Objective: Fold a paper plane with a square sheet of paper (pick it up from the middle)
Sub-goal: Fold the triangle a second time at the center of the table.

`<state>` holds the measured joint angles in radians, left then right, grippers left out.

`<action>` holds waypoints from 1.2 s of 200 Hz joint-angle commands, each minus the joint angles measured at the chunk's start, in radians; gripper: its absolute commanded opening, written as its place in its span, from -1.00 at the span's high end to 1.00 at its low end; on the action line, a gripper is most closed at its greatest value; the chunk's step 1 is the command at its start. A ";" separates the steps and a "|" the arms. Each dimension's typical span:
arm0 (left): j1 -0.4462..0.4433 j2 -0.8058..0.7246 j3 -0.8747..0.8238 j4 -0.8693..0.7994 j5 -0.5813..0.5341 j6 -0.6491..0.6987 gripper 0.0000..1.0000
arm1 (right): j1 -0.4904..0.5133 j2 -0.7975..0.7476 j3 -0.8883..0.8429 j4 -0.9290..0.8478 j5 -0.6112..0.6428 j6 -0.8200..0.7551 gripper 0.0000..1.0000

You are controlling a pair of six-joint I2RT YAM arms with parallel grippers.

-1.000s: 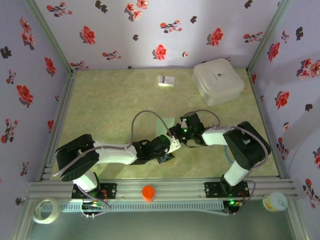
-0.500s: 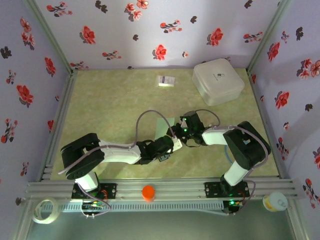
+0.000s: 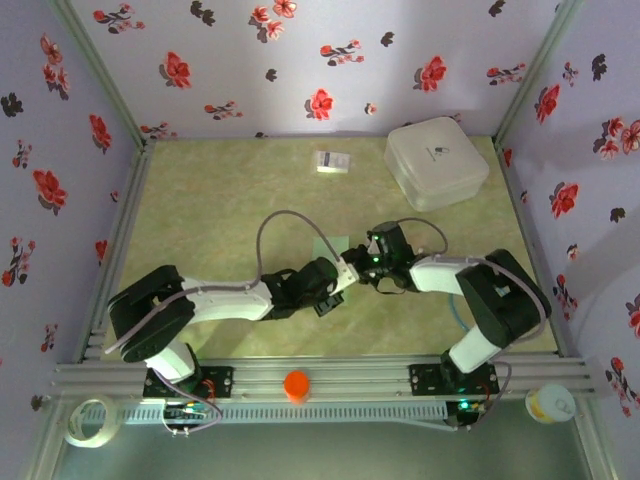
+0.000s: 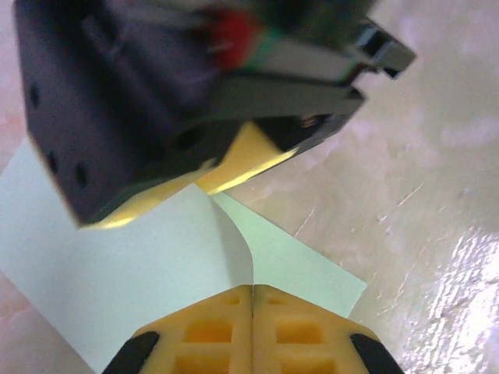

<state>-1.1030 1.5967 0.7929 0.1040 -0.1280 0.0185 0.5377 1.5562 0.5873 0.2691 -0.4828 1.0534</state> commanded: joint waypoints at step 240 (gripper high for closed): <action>0.191 0.041 0.034 -0.025 0.334 -0.458 1.00 | 0.139 -0.036 -0.024 -0.252 0.100 -0.076 0.94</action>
<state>-0.9344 1.5948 0.8085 0.1116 0.1524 -0.3923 0.6685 1.4887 0.5335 0.0841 -0.3992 1.0172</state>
